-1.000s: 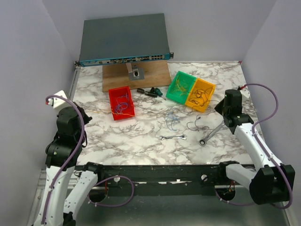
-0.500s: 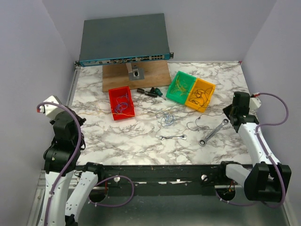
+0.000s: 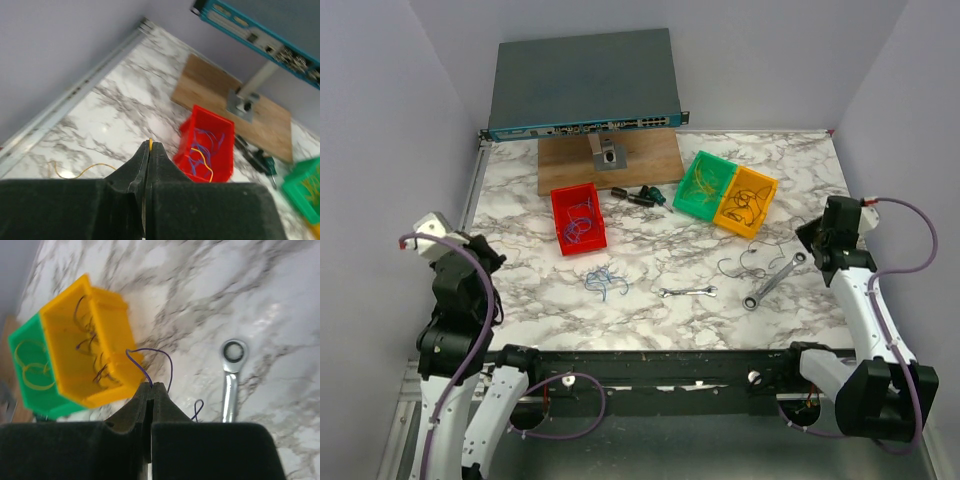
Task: Untangle the cables
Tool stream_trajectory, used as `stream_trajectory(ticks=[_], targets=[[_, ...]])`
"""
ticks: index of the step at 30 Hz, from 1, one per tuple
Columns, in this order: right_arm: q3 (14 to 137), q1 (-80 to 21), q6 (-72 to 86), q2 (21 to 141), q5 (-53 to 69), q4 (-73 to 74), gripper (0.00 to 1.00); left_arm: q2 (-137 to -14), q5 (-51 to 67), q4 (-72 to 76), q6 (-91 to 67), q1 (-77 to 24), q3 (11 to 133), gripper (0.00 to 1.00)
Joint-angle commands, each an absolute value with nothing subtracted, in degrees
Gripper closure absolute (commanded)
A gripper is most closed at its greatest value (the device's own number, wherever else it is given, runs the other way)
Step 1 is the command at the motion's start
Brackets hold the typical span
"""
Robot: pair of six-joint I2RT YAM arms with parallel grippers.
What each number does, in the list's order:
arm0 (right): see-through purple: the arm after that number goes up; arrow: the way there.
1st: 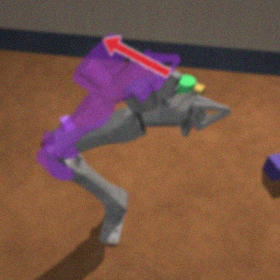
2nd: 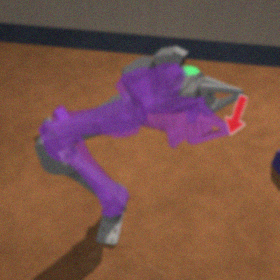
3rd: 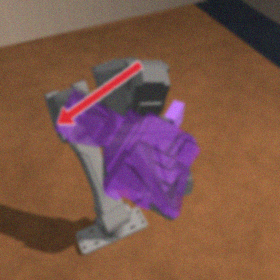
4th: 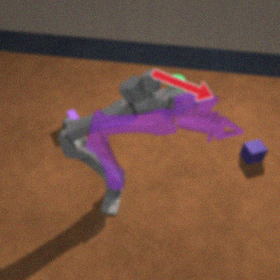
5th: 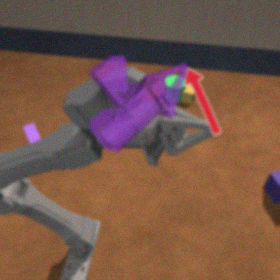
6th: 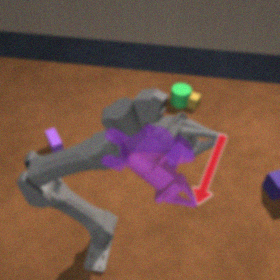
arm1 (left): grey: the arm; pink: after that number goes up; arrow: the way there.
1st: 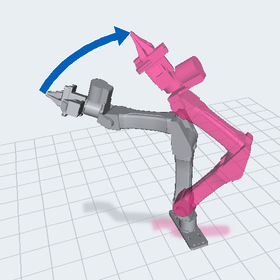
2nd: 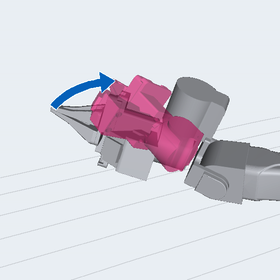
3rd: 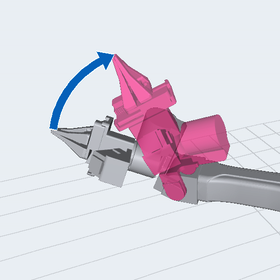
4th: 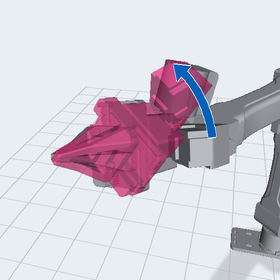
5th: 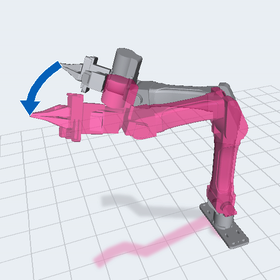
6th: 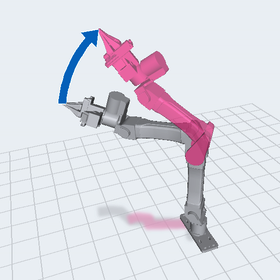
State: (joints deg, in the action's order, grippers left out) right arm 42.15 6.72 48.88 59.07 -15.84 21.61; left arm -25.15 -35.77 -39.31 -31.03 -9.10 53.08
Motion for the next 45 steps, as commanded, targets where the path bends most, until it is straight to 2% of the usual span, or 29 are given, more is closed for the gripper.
stream_trajectory(ticks=[1,6,9,10,11,12,13,15,16,28,42,43,44,45], targets=[[40.96,6.40,37.89,57.70,6.56,13.25,0.99,-29.03,-13.78,-32.61,-30.17,-8.88,50.98,1.00],[42.76,3.14,34.54,61.31,6.02,17.38,0.98,-34.35,1.08,-27.68,-32.23,-9.92,48.93,1.00],[43.03,0.24,33.57,66.49,3.61,19.29,0.97,-37.46,1.97,-25.76,-34.02,-14.10,47.59,1.00],[42.85,-1.03,33.45,68.13,2.61,19.49,0.92,-38.16,1.14,-25.28,-34.25,-15.75,47.33,1.00],[42.80,-2.62,33.44,69.47,2.00,19.79,0.84,-38.82,0.48,-24.84,-34.32,-17.84,47.25,1.00],[42.73,-4.10,33.49,70.70,1.49,19.95,0.70,-39.43,-0.87,-24.45,-34.22,-19.55,47.28,1.00],[42.44,-5.59,33.62,71.35,0.92,19.87,0.55,-40.11,-1.92,-24.34,-33.81,-21.41,47.60,1.00],[41.93,-9.06,34.18,72.42,-1.87,20.37,0.14,-41.46,-3.03,-24.68,-32.70,-23.92,48.48,1.00],[41.97,-10.69,34.38,72.69,-3.40,21.11,0.01,-42.00,-3.16,-25.11,-32.15,-24.67,48.98,1.00],[45.38,-13.18,36.86,81.92,-17.81,27.34,0.00,-40.13,-0.62,-22.29,-34.71,-26.62,43.49,1.00],[47.89,-18.70,45.17,89.85,-17.56,25.94,0.00,-36.14,-0.80,-20.99,-35.07,-26.80,40.92,1.00],[48.31,-19.32,45.32,90.34,-17.83,26.19,0.01,-36.04,-0.74,-20.91,-35.07,-26.82,40.84,1.00],[48.84,-19.94,46.30,90.52,-18.57,27.17,0.07,-36.00,-0.67,-20.89,-35.07,-26.89,40.79,1.00],[49.02,-20.48,46.63,90.40,-19.47,27.56,0.20,-36.01,-0.49,-20.83,-35.07,-26.89,40.70,1.00]])
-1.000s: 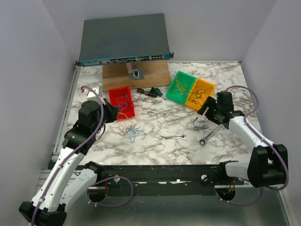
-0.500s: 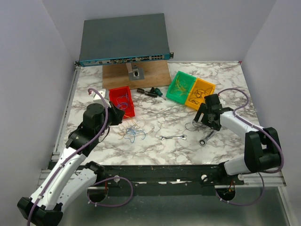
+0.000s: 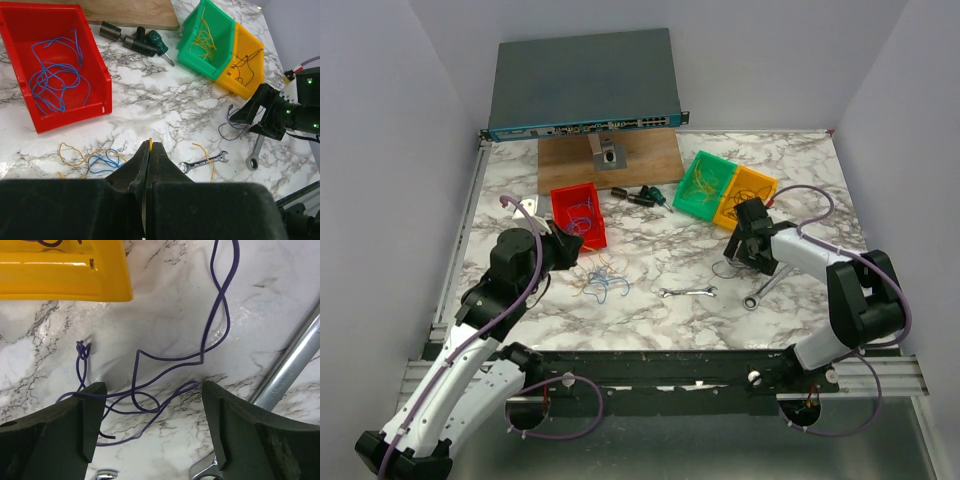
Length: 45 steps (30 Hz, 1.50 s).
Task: Untangle the cables
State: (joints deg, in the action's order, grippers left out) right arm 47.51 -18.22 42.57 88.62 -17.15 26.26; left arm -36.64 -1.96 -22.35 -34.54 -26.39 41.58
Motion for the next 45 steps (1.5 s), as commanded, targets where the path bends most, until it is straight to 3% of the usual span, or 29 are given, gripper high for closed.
stream_trajectory(ticks=[1,3,5,6,21,28,36,42,45], targets=[[49.07,-20.81,46.62,89.51,-19.96,27.76,0.31,-36.01,-0.28,-20.87,-35.02,-26.89,40.62,1.00],[49.09,-20.92,46.77,87.57,-20.62,28.02,0.57,-35.80,-0.11,-20.75,-35.15,-26.88,40.39,1.00],[49.75,-20.90,46.54,86.05,-20.74,28.81,0.93,-35.75,0.00,-20.48,-35.24,-26.89,40.20,1.00],[50.68,-20.92,46.64,85.58,-20.94,29.89,0.99,-35.66,-0.02,-20.27,-35.24,-26.87,40.04,1.00],[69.01,-20.90,41.30,77.14,-14.86,38.41,0.99,-35.20,-0.03,-20.37,-35.33,-27.07,40.08,1.00],[77.28,-19.69,39.96,83.65,-5.83,35.99,0.99,-35.14,-0.14,-20.90,-35.16,-27.13,40.27,1.00],[73.58,-7.82,40.96,91.14,12.60,25.42,0.99,-35.76,-0.55,-21.49,-35.16,-27.23,40.84,1.00],[73.52,-0.32,38.93,100.46,13.35,22.00,0.99,-36.14,-0.88,-21.62,-35.24,-27.33,40.96,1.00],[75.61,-0.27,37.39,106.00,6.07,22.06,0.99,-36.53,-0.95,-21.71,-35.24,-27.38,41.15,1.00]])
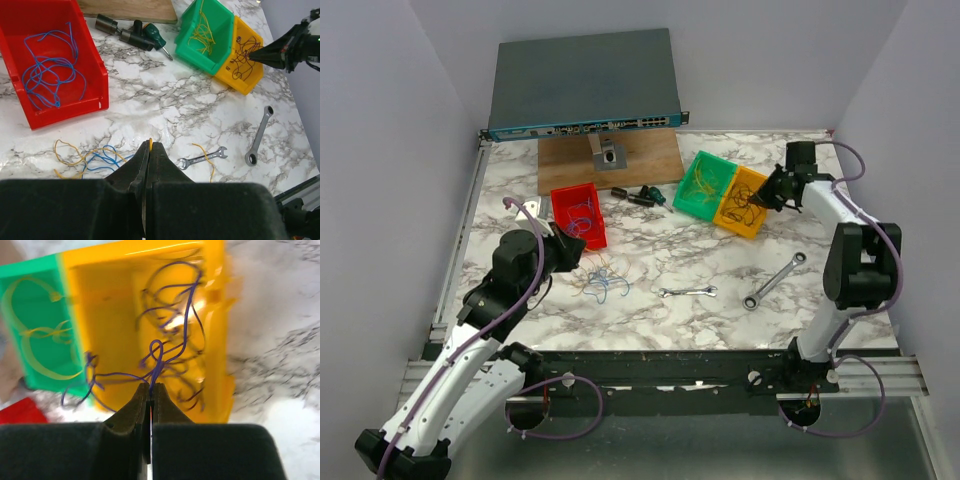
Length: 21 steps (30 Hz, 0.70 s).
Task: Untangle the cables
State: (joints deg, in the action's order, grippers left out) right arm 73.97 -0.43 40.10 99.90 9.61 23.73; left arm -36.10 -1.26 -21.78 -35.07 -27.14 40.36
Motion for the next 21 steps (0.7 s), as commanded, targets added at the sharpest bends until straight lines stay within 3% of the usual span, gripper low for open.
stream_trajectory(ticks=[1,13,15,18,21], targets=[[76.36,-0.29,37.00,107.15,4.09,22.09,0.99,-36.65,-1.02,-21.79,-35.16,-27.39,41.22,1.00],[83.34,-8.15,33.73,114.50,-16.15,23.86,0.97,-37.83,-1.27,-21.97,-34.91,-27.50,41.68,1.00],[84.17,-9.14,33.60,114.99,-17.93,24.78,0.85,-38.27,-0.82,-22.02,-34.89,-27.51,41.84,1.00],[83.51,-10.66,32.29,111.96,-21.35,24.32,0.55,-38.91,-0.04,-22.45,-34.64,-27.58,42.48,1.00],[80.74,-10.90,31.06,105.86,-20.06,22.65,0.47,-39.46,1.66,-22.78,-34.01,-27.68,43.58,1.00]])
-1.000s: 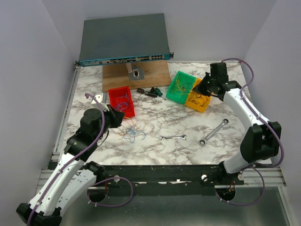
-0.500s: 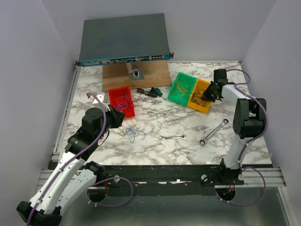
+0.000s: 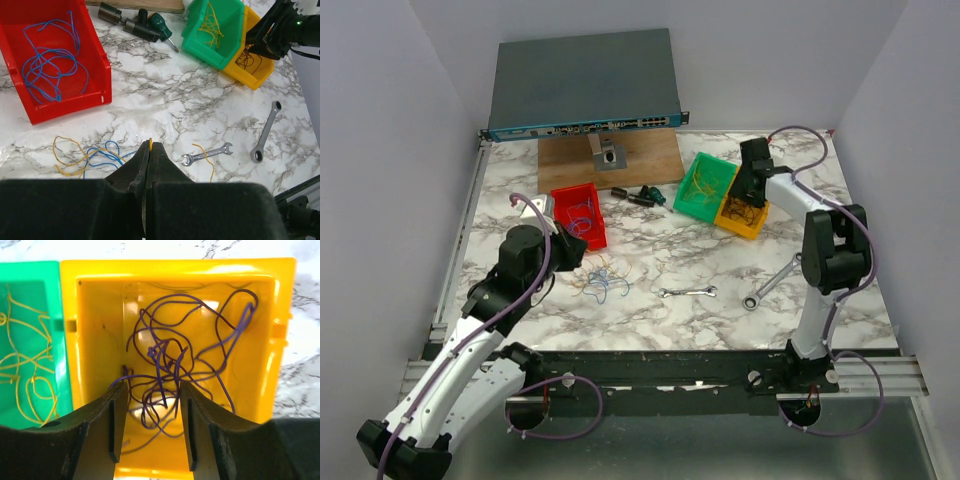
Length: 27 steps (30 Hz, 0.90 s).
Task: Untangle the cables
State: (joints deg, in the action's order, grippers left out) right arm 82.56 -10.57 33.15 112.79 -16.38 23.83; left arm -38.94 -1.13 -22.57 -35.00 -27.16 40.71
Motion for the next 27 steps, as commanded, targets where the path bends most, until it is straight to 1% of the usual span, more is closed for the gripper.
stream_trajectory(ticks=[1,4,7,9,10,13,16,18,22,24,27], targets=[[79.93,-10.89,30.73,104.07,-18.84,22.59,0.46,-39.76,1.90,-23.13,-33.58,-27.71,44.25,1.00],[76.22,-10.94,29.95,97.85,-14.58,21.97,0.40,-41.54,2.01,-25.98,-31.90,-27.83,47.05,1.00],[71.56,-11.10,29.21,92.37,-10.51,21.00,0.25,-42.94,2.84,-28.76,-30.31,-27.92,50.04,1.00],[69.29,-11.99,28.21,89.35,-7.30,20.90,0.18,-43.50,3.40,-30.09,-29.45,-28.02,51.38,1.00],[67.89,-12.79,27.49,88.13,-5.50,20.36,0.17,-43.57,4.38,-30.23,-28.85,-28.04,51.77,1.00],[61.43,-18.01,25.61,84.12,3.80,14.02,0.15,-44.04,8.52,-30.41,-28.04,-28.11,53.40,1.00],[52.85,-23.50,24.68,81.32,15.07,1.90,0.15,-45.10,14.17,-29.55,-28.51,-28.44,55.37,1.00],[48.00,-26.98,24.95,79.58,19.14,-6.13,0.15,-46.17,16.40,-28.81,-29.03,-29.09,56.86,1.00],[41.47,-31.13,25.91,75.96,23.68,-17.53,0.15,-49.26,18.66,-28.74,-29.27,-31.16,60.67,1.00],[40.40,-31.27,26.18,74.02,25.56,-19.47,0.15,-50.87,18.94,-28.27,-29.27,-32.18,61.99,1.00],[40.01,-31.25,25.62,69.83,24.79,-19.20,0.14,-53.38,18.65,-27.68,-29.06,-33.87,63.80,1.00]])
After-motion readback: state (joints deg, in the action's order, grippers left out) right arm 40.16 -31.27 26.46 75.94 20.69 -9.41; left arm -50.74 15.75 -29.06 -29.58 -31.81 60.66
